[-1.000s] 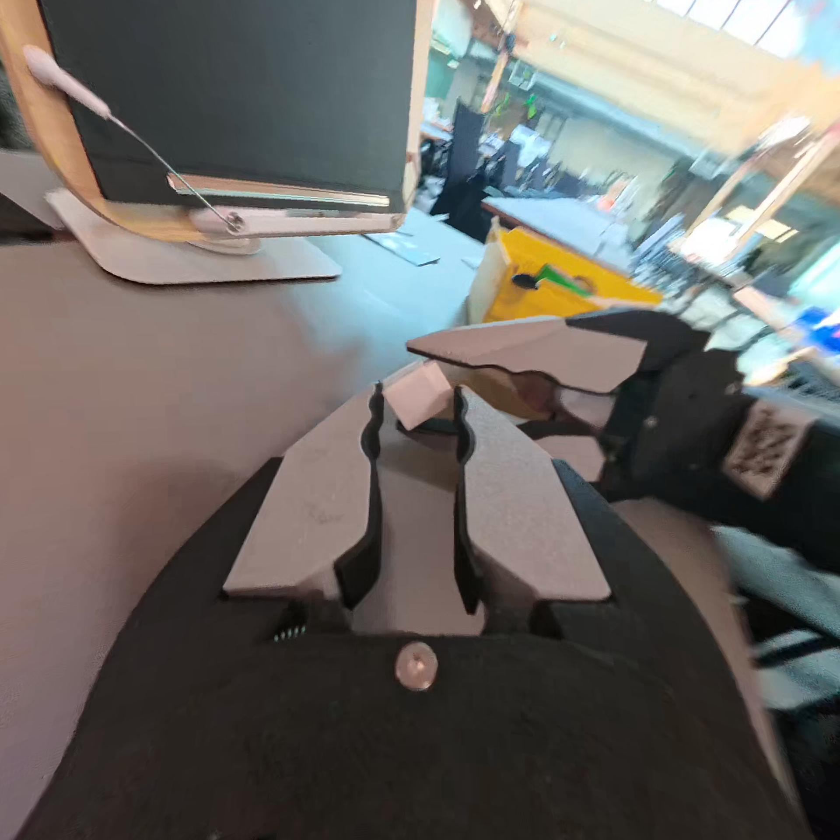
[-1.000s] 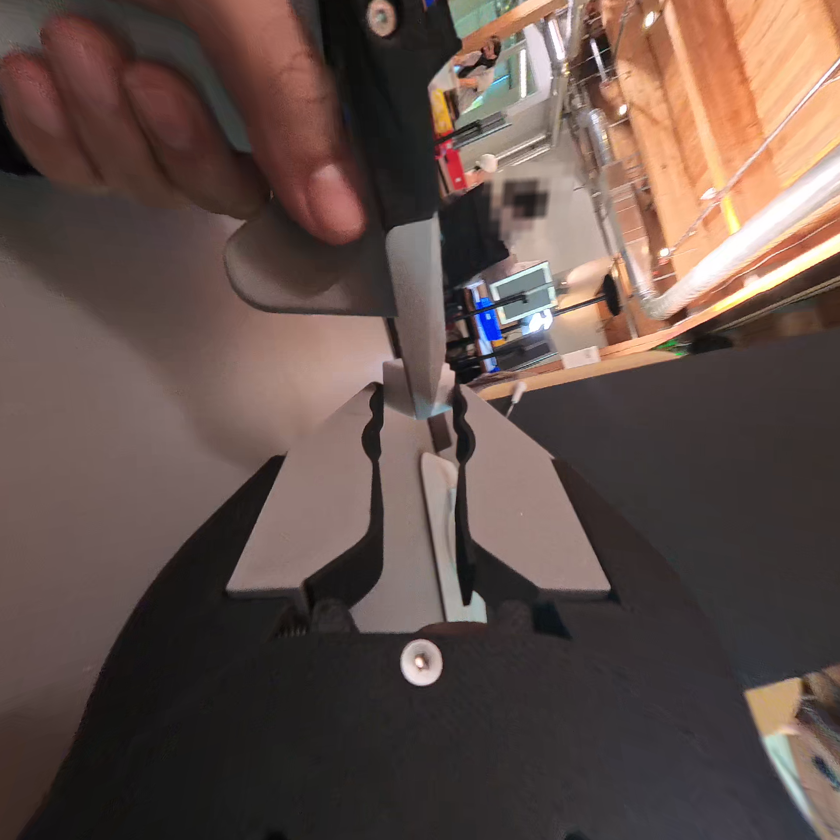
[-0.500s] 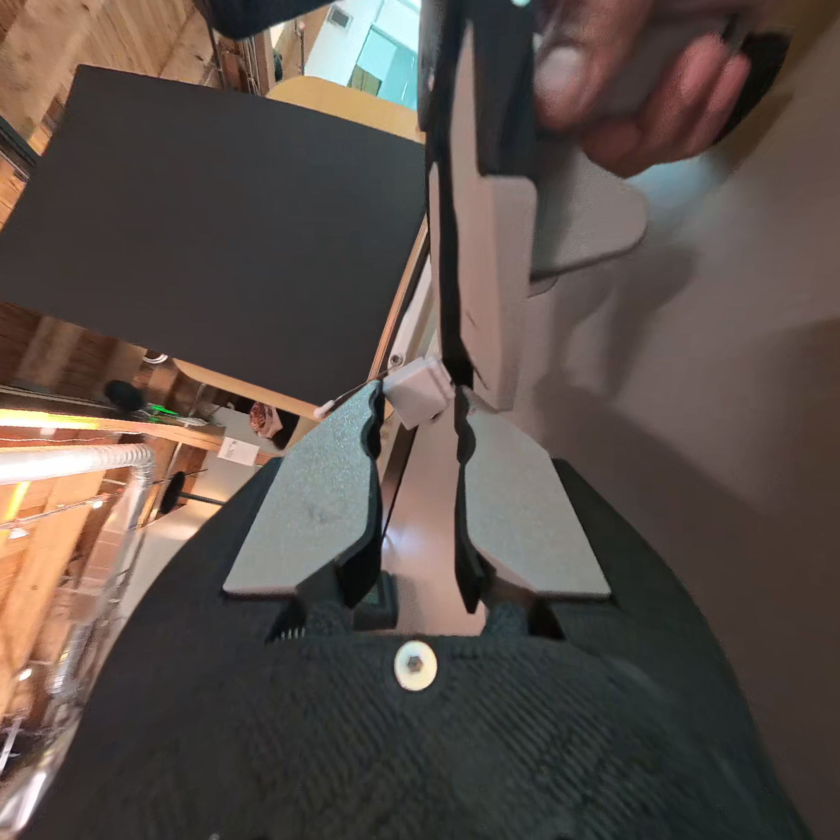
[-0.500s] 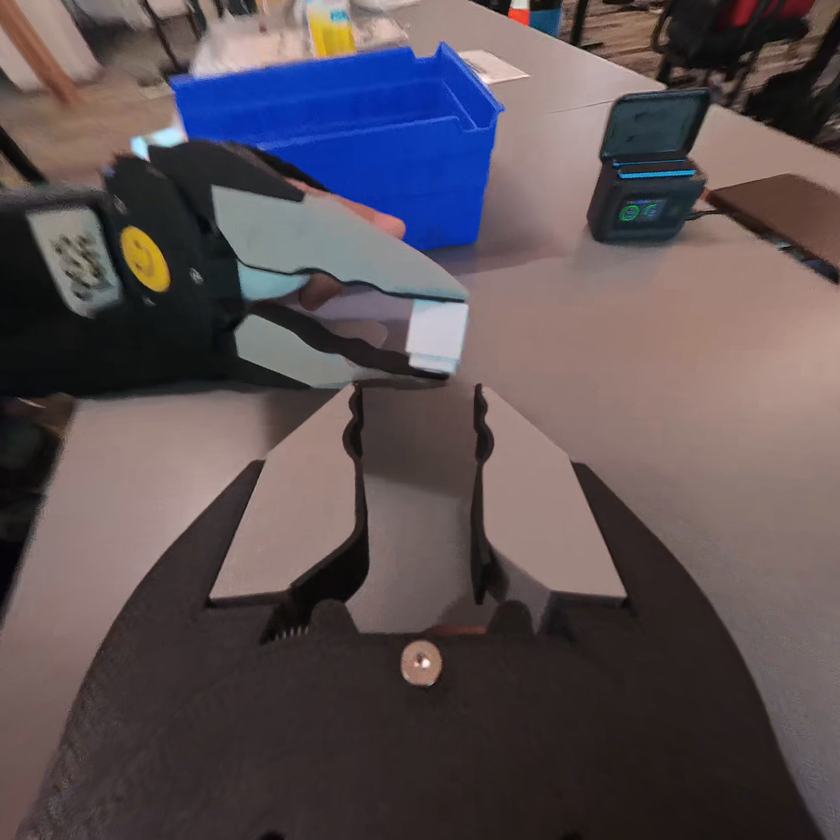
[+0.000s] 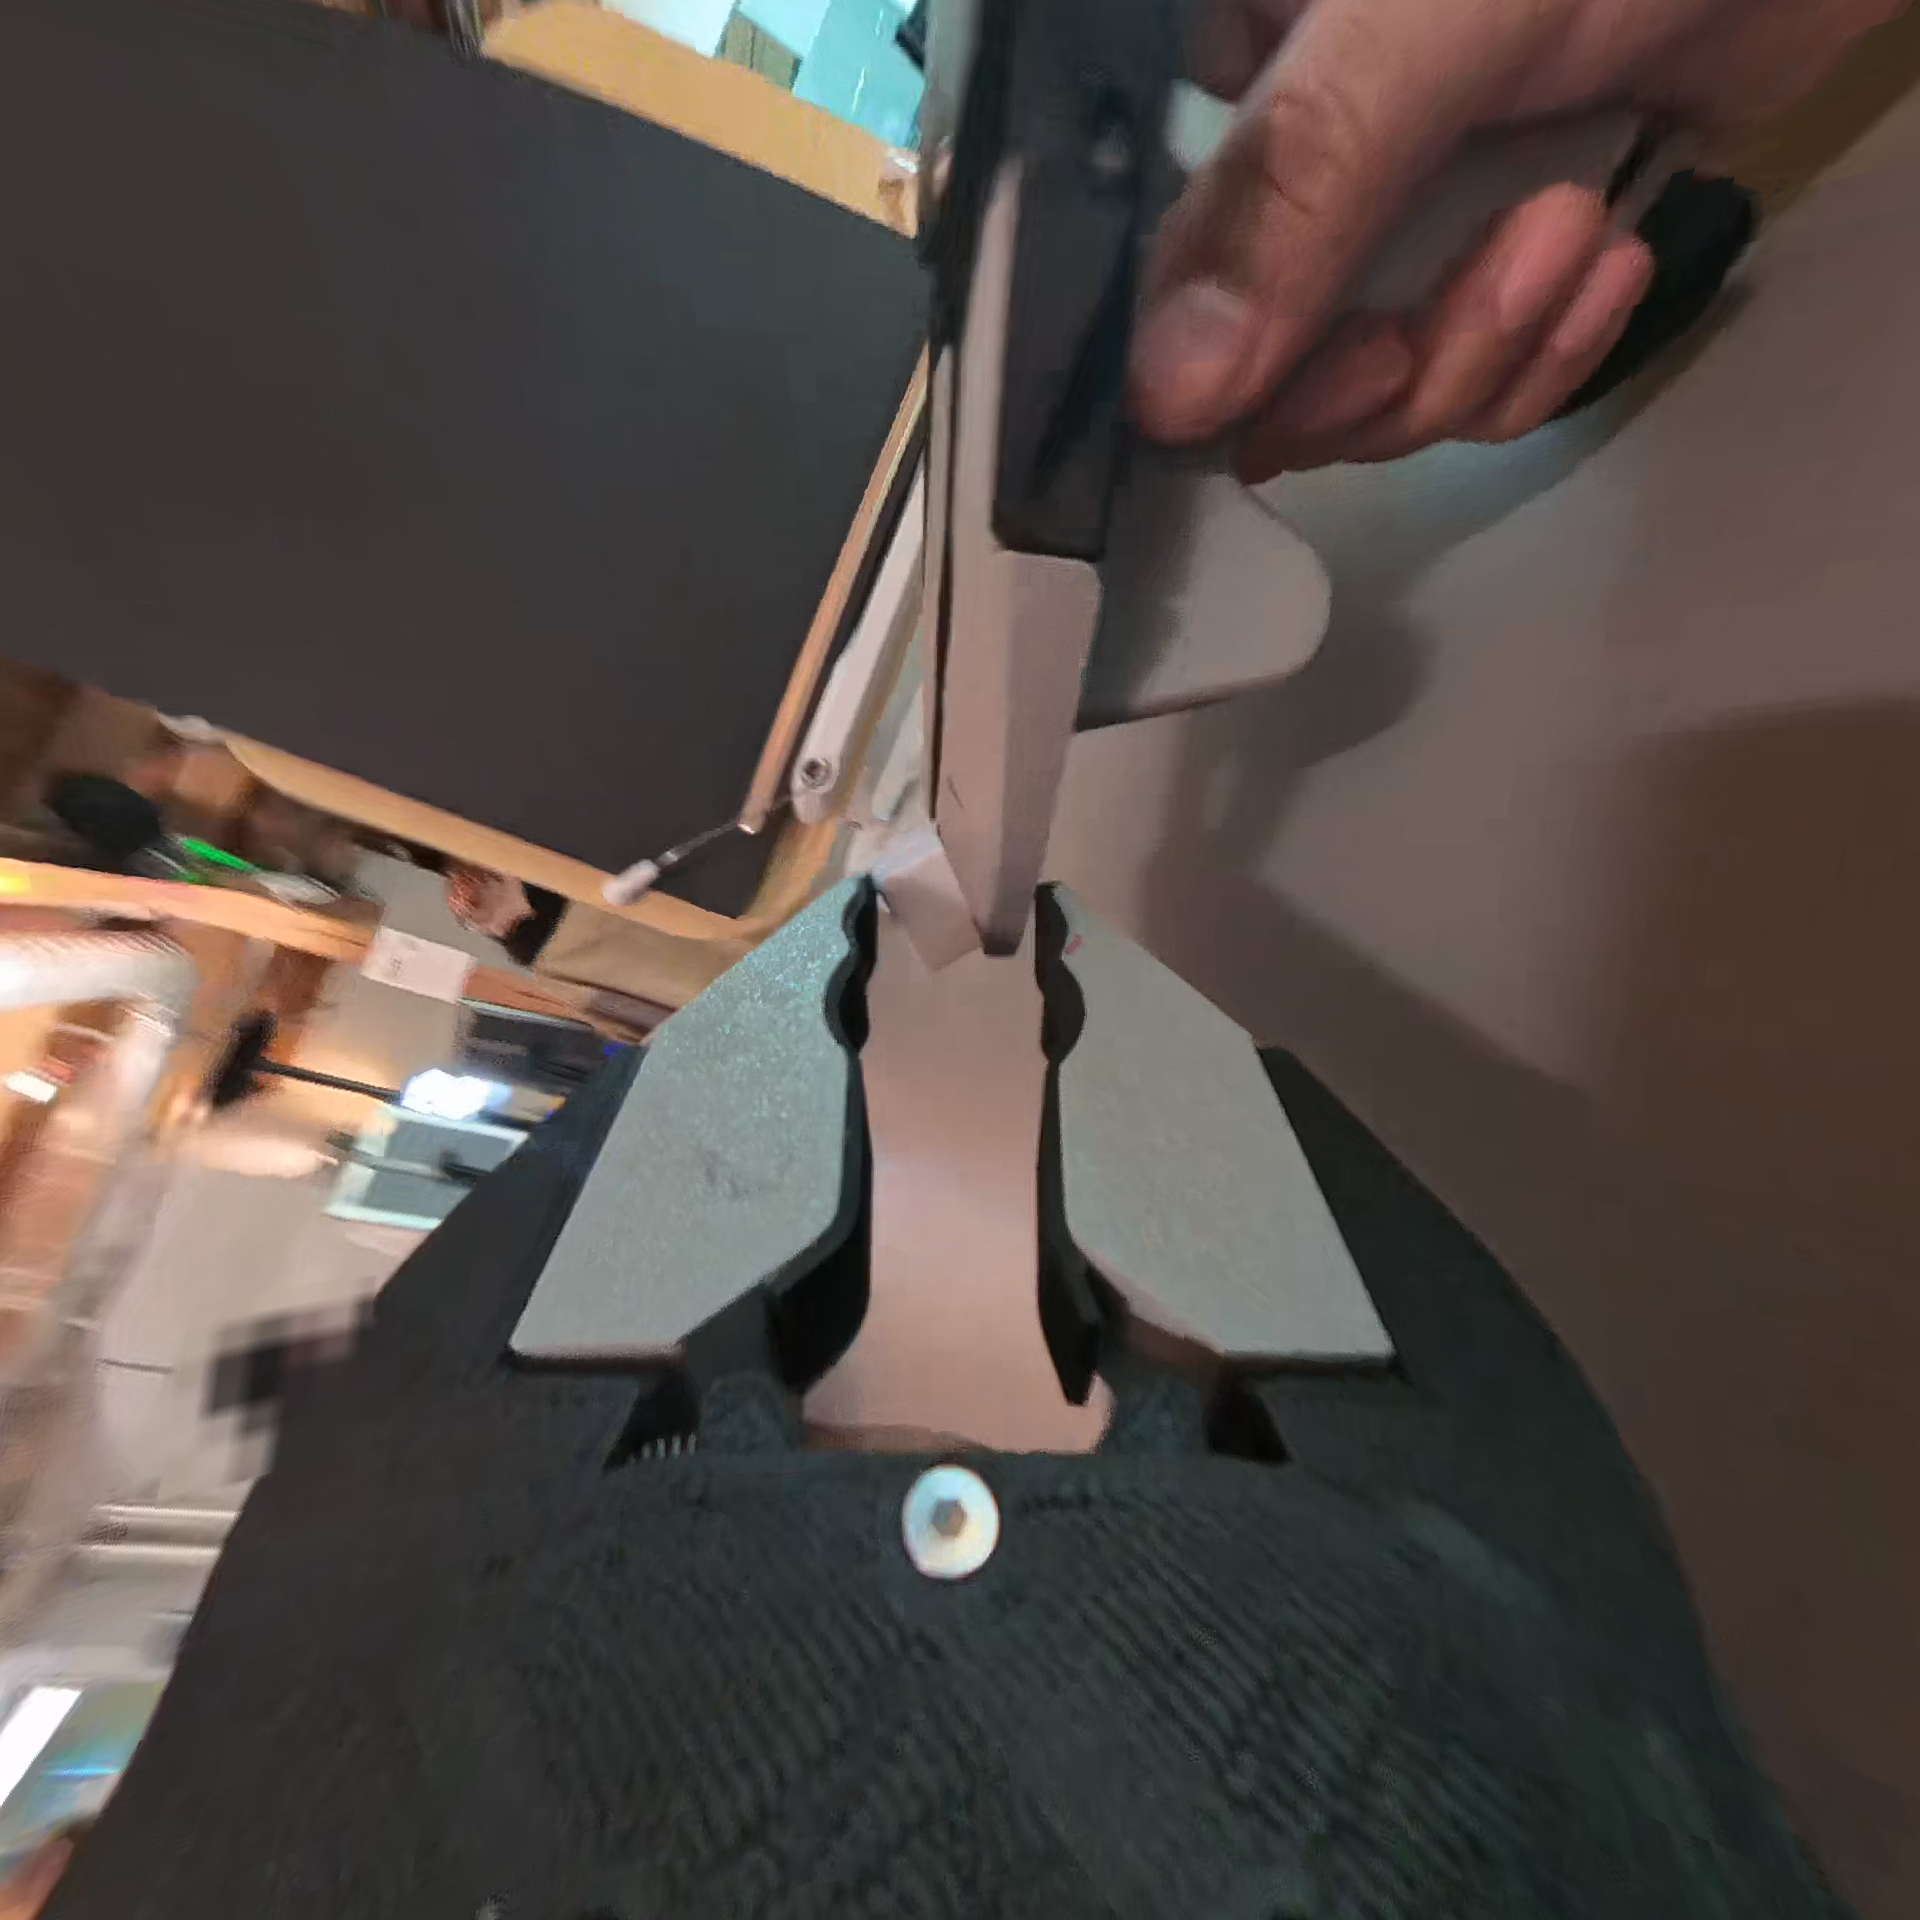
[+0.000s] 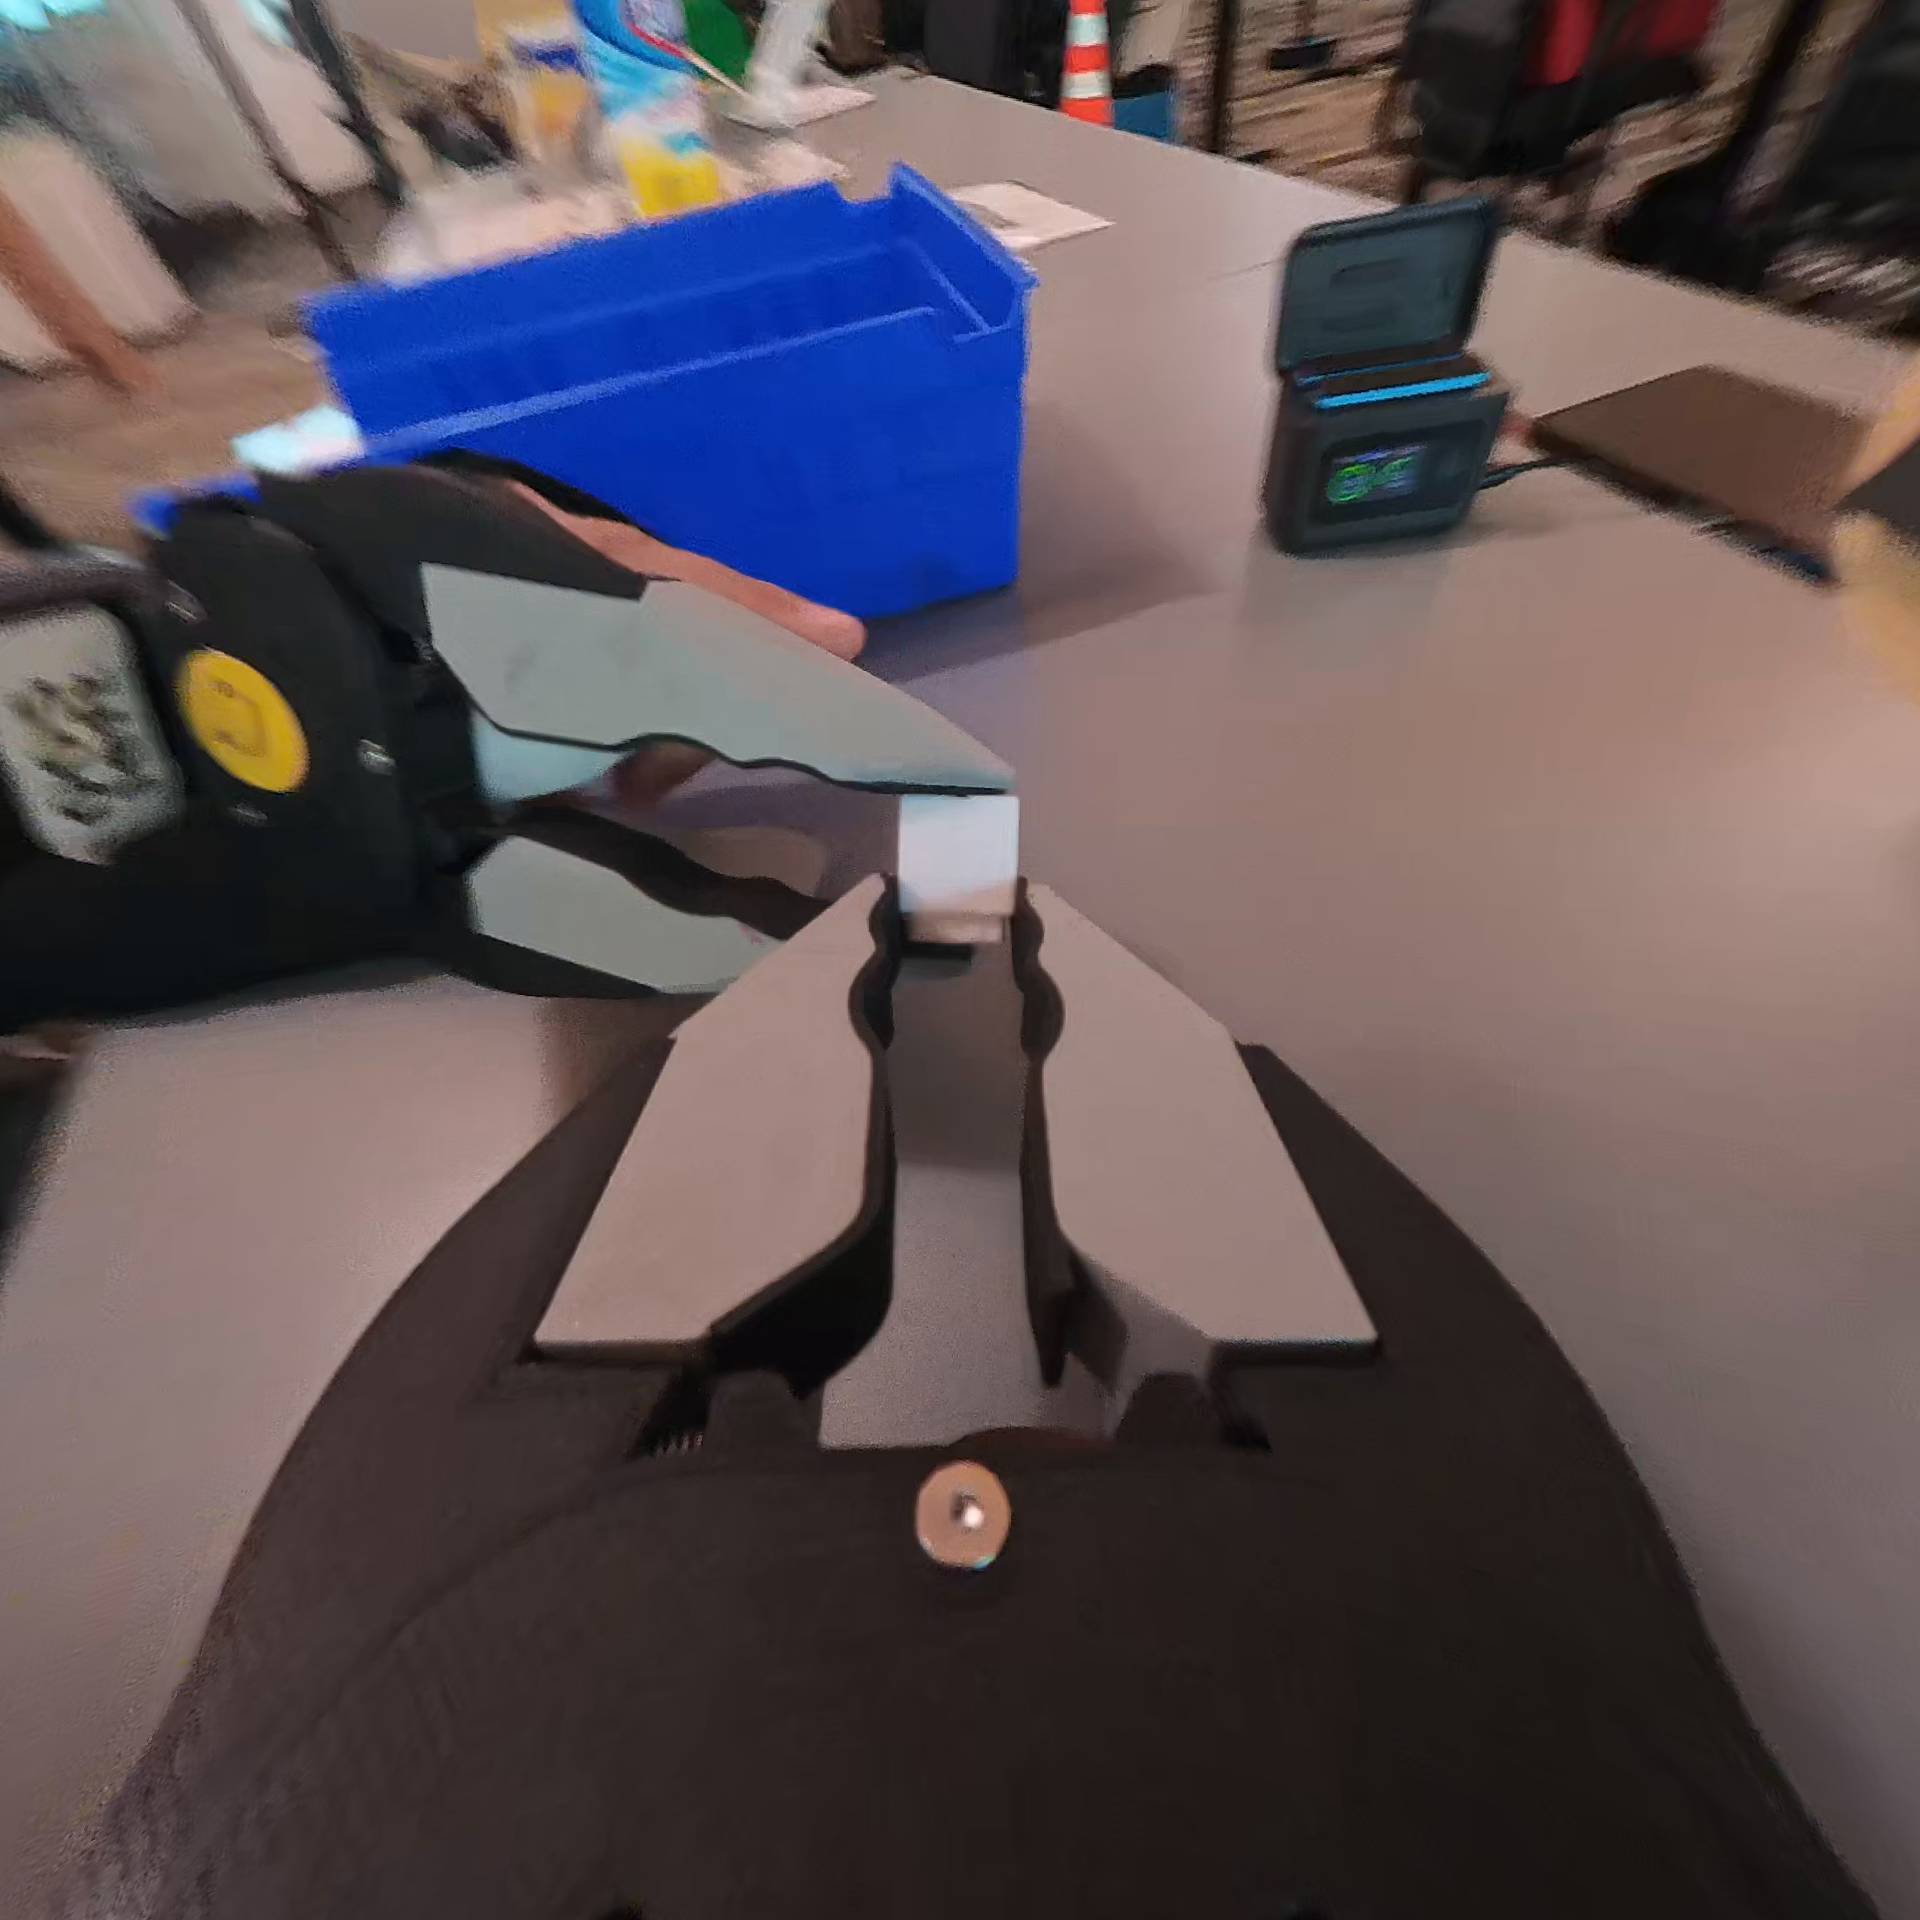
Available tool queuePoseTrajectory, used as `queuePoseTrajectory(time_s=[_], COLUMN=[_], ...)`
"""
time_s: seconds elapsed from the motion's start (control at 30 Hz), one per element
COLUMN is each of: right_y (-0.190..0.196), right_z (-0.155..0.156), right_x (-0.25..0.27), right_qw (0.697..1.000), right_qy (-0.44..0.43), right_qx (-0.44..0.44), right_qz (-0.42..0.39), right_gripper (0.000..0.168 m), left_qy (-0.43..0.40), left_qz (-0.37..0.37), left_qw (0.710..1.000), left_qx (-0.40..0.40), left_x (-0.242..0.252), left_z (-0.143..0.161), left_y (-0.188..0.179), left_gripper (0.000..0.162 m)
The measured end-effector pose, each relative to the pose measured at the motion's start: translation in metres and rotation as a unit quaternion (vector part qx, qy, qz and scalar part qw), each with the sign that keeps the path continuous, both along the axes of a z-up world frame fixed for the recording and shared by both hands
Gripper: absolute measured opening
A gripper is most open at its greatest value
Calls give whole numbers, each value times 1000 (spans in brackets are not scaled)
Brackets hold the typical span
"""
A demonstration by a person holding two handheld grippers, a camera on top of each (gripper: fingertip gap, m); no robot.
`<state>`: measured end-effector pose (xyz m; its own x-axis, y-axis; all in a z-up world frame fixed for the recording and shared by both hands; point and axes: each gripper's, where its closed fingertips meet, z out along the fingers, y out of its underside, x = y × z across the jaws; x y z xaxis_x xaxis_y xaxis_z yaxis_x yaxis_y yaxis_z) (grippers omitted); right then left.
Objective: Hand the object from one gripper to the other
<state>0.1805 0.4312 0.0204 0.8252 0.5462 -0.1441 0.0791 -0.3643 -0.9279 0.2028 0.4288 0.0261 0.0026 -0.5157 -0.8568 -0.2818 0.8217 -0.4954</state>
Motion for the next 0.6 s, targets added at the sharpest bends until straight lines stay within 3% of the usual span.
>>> queuePoseTrajectory(time_s=[0.1,0.2,0.33,0.47,0.6], right_y=[13,16,14,16,15], right_z=[-2,-2,7,4,7], right_x=[29,46,28,26,16], right_qw=[985,944,891,834,780], right_qy=[-135,-280,-393,-488,-555], right_qx=[54,112,192,225,262], right_qz=[-93,-137,-124,-129,-124], right_gripper=[18,18,18,18,18], left_qy=[21,42,24,14,7], left_qz=[-3,-31,-65,-100,-91], left_qw=[982,921,826,707,657], left_qx=[-190,-387,-560,-700,-749], left_x=[-4,-7,-7,-13,-12], left_z=[-10,-12,2,15,11], left_y=[4,-3,-8,-6,1], left_gripper=[36,43,47,44,42])
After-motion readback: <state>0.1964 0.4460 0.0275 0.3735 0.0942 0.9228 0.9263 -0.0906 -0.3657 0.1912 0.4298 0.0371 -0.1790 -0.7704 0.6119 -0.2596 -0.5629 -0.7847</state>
